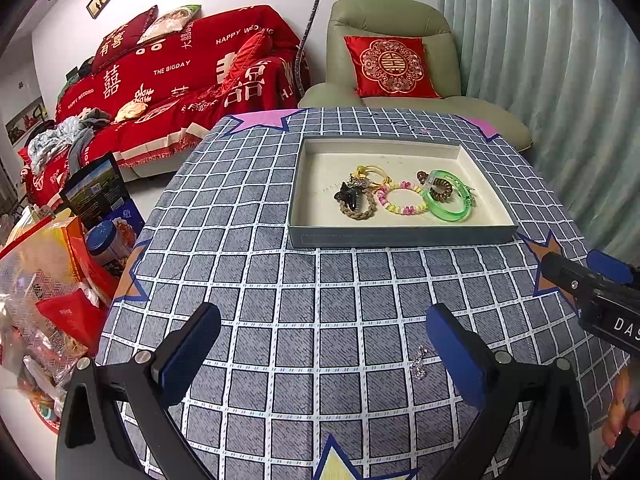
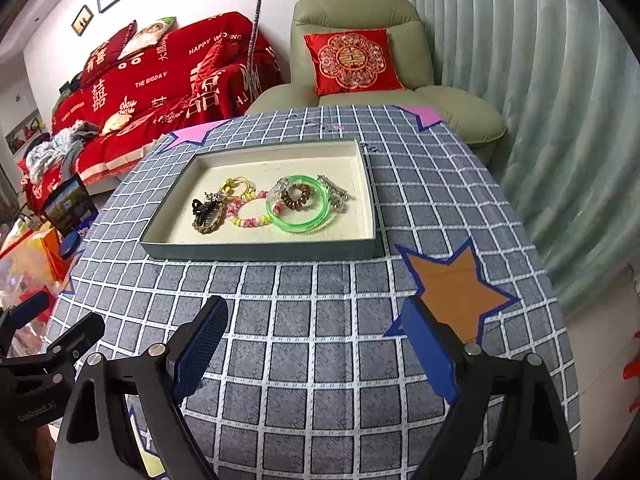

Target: Organize jewelry

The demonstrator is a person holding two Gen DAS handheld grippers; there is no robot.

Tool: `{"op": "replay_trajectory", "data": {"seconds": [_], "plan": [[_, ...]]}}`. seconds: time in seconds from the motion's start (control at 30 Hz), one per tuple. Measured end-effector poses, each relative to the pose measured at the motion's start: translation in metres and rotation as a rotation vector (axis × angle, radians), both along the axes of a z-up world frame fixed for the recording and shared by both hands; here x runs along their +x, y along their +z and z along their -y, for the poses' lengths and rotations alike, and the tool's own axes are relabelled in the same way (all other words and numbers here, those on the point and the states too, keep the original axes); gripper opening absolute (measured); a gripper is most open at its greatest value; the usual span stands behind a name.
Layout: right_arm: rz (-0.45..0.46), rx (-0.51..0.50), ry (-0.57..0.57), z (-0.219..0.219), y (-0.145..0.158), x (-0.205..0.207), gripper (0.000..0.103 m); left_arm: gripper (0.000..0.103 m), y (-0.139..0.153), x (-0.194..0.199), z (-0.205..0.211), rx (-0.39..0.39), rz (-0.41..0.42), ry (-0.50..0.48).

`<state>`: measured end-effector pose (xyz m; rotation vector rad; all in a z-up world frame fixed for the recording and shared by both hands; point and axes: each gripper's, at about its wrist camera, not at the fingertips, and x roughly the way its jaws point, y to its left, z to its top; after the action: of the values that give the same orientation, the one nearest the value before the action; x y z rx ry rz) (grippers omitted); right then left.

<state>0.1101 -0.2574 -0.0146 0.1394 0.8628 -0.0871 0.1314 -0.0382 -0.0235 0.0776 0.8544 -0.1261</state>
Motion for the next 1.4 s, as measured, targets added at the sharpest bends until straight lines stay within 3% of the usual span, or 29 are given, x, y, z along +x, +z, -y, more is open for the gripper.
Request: {"op": "replay_trajectory", "data": {"seconds": [0.23,0.8,1.4], "plan": [[0.005,0.005,-0.012,0.001,0.004,-0.012,0.090,0.103,0.008,-0.015,-0.003,0.005,0.010,0.010],[0.114,-0.052,-0.020,-0.011,0.044,-0.062,0.090,0.103,0.043,-0.063,-0.017,-0.006,0.083,0.044],[0.145,-0.070,-0.036,-0.011,0.054,-0.084,0.091,0.103,0.059,-0.084,-0.014,-0.006,0.116,0.053]]}}
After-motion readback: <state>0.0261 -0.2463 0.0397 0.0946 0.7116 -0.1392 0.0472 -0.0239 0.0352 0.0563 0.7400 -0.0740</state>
